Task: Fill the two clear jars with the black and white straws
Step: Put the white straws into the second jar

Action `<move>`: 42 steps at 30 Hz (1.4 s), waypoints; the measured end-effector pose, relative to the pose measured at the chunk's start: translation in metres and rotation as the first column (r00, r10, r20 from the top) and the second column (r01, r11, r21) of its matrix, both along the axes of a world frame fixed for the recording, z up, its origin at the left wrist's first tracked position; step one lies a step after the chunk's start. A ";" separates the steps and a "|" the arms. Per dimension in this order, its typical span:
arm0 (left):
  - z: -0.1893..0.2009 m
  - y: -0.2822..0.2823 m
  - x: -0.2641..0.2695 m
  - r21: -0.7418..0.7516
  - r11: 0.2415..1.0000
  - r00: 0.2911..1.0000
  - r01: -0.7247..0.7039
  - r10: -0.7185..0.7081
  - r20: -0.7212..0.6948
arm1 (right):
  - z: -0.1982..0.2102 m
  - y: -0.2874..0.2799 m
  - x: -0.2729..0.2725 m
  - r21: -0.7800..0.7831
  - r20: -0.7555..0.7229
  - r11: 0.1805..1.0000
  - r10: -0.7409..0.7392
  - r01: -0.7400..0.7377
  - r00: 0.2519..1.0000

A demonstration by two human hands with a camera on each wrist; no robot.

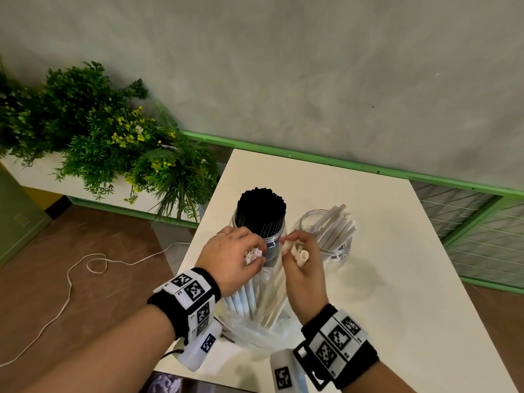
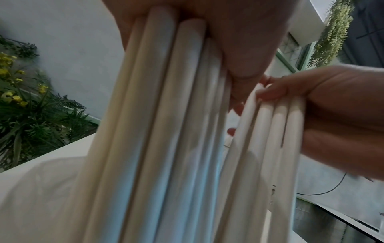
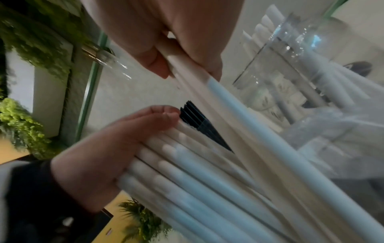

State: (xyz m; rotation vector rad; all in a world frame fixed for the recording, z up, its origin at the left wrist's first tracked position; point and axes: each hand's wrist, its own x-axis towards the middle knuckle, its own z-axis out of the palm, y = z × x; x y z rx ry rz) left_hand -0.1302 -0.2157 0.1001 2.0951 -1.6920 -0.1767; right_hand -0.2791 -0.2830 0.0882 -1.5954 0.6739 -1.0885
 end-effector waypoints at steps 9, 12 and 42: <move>0.003 0.002 -0.004 0.039 0.999 1.000 -0.007 0.006 0.017 | -0.026 -0.002 -0.001 0.136 -0.077 0.976 0.184 -0.173 0.980; 0.003 0.001 -0.004 0.044 0.999 1.000 -0.007 0.006 0.017 | -0.026 -0.003 -0.005 -0.027 -0.209 0.987 0.152 -0.161 0.966; 0.004 -0.005 -0.004 -0.005 1.000 0.999 -0.009 0.009 -0.035 | 0.109 -0.119 -0.034 -0.242 0.302 0.838 -0.414 0.489 0.859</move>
